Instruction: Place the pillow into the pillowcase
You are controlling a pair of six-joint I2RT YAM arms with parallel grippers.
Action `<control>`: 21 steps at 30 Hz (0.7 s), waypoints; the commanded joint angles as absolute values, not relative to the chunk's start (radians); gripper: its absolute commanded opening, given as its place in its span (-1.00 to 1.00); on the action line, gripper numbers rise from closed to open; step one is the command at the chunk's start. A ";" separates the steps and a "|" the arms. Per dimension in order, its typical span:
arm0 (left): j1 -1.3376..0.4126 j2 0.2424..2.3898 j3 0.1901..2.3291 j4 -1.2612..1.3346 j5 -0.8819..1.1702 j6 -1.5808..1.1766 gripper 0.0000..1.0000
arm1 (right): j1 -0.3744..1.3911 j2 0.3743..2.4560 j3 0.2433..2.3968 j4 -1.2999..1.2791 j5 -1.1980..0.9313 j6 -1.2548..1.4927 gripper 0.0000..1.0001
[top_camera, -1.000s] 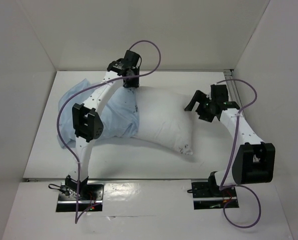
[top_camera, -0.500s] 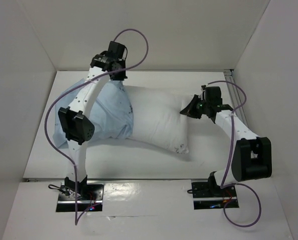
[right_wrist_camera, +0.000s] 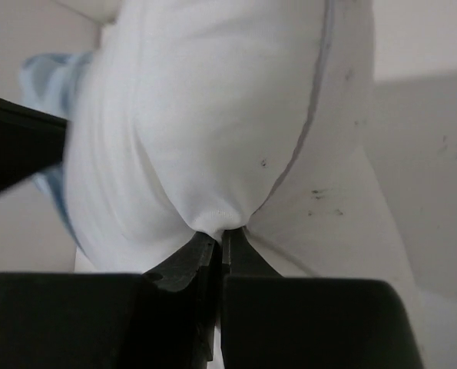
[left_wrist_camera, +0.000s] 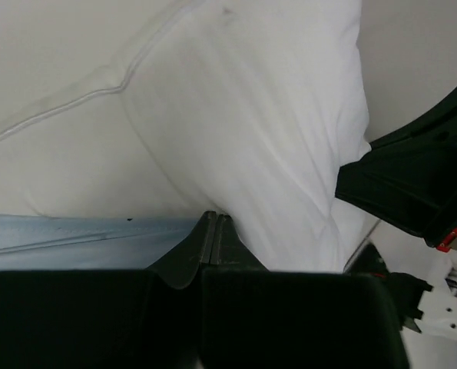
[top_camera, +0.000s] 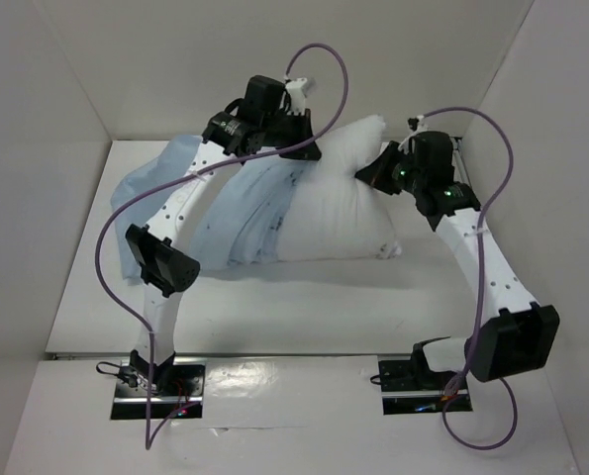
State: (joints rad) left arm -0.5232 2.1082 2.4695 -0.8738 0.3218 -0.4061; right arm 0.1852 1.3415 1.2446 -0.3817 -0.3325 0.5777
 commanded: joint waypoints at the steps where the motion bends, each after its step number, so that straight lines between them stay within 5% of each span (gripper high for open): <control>1: -0.649 2.057 2.510 -0.564 0.642 -0.558 -1.00 | 0.253 1.233 1.361 -0.322 -0.339 0.613 -1.00; 14: -0.660 2.207 2.531 -0.561 0.580 -0.580 -1.00 | 0.273 1.091 0.665 -0.117 -0.107 0.873 -1.00; 15: -0.660 2.207 2.531 -0.581 0.580 -0.571 -0.88 | 0.264 1.091 0.652 -0.103 -0.107 0.890 -1.00; 16: -0.660 2.207 2.496 -0.625 0.580 -0.530 -0.53 | 0.253 1.113 0.652 -0.060 -0.123 0.899 -1.00; 18: -0.660 2.169 2.448 -0.699 0.543 -0.468 0.47 | 0.253 1.137 0.669 -0.040 -0.123 0.908 -1.00; 21: -0.660 2.036 2.337 -0.826 0.335 -0.356 0.87 | 0.244 1.198 0.738 -0.041 -0.147 0.878 -1.00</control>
